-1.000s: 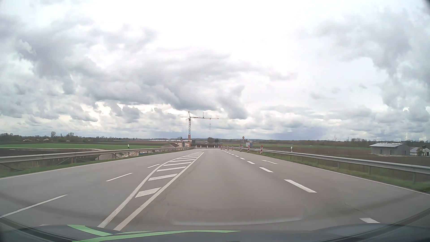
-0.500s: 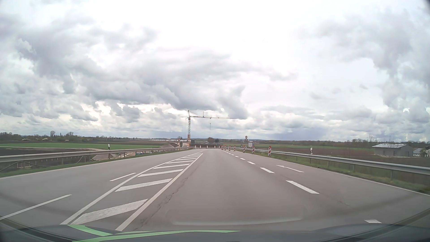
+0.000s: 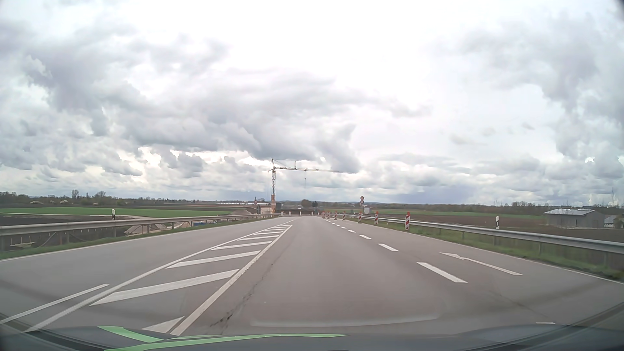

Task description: Follow the waypoints while adhering to traffic rules and regulations

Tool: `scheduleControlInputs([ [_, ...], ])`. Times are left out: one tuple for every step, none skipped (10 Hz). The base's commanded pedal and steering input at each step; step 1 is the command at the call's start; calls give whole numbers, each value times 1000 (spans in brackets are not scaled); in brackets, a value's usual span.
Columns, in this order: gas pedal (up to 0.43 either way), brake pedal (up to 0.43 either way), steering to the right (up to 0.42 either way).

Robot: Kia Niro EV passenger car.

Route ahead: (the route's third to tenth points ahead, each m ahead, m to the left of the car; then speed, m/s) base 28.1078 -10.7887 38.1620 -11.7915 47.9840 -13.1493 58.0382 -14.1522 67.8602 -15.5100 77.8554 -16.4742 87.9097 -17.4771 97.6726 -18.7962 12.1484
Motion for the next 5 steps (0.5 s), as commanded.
scheduleControlInputs([
  [59, 0, 1],
  [59, 0, 1],
  [59, 0, 1],
  [59, 0, 0],
  [59, 0, 1],
])
